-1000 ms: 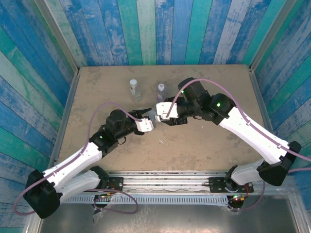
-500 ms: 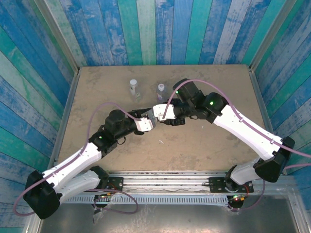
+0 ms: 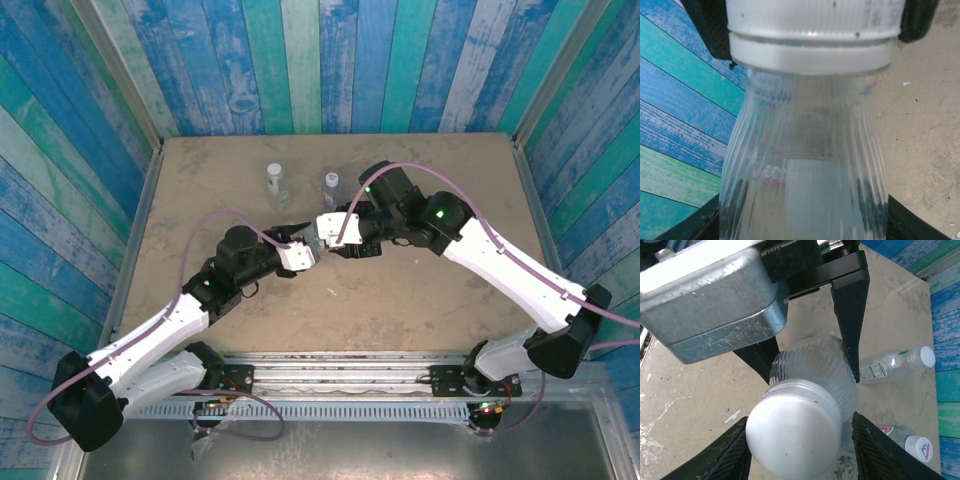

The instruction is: Screw on the bottle caps

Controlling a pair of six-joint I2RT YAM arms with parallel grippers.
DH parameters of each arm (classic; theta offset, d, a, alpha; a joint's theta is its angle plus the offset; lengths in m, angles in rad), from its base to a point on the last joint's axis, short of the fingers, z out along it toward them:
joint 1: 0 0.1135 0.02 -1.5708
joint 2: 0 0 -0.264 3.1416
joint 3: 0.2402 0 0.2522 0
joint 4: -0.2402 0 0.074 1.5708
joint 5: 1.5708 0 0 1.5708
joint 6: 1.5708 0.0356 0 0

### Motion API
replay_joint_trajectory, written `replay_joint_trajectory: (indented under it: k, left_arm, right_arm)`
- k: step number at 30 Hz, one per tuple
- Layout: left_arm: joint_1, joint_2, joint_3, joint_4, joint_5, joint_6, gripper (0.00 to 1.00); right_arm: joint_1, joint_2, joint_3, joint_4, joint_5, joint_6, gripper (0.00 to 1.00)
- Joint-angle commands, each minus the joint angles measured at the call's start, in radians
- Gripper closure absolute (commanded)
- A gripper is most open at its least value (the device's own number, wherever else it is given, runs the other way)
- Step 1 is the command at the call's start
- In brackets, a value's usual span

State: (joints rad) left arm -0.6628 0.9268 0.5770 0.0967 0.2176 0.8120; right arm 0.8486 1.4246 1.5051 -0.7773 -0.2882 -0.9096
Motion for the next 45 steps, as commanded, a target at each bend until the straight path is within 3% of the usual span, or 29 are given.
replay_joint_trajectory:
  k: [1, 9, 12, 22, 25, 30, 35, 39, 45]
  left_arm:
    - [0.000, 0.001, 0.000, 0.014, 0.002, -0.006, 0.45]
    - [-0.001, 0.006, 0.004, 0.026, -0.026, -0.009, 0.45]
    - [-0.001, 0.014, -0.007, 0.079, -0.073, -0.022, 0.46]
    - [-0.001, 0.068, 0.001, 0.135, -0.147, 0.017, 0.45]
    - [-0.001, 0.069, 0.000, 0.138, -0.130, 0.016, 0.45]
    - [0.001, 0.055, 0.003, 0.117, -0.092, -0.001, 0.45]
    - [0.000, 0.040, 0.000, 0.091, -0.052, -0.011, 0.45]
    - [0.001, 0.036, -0.001, 0.071, 0.000, -0.015, 0.45]
    - [0.000, 0.032, 0.006, 0.049, 0.026, -0.022, 0.45]
  right_arm:
    - [0.003, -0.014, -0.014, 0.016, -0.015, 0.022, 0.50]
    - [0.003, -0.013, -0.018, 0.036, -0.041, 0.130, 0.64]
    - [0.002, -0.011, -0.023, 0.086, -0.023, 0.319, 0.67]
    - [0.002, 0.014, -0.055, 0.174, 0.088, 1.169, 0.76]
    - [0.006, -0.003, -0.080, 0.175, -0.030, 1.072, 0.61]
    - [0.003, -0.099, -0.148, 0.128, 0.054, 0.817, 0.43]
    - [0.001, -0.157, -0.140, 0.031, 0.133, 0.485, 0.34]
    - [0.001, -0.166, -0.123, 0.017, 0.111, 0.259, 0.29]
    - [0.001, -0.088, -0.011, -0.077, 0.027, 0.099, 0.28]
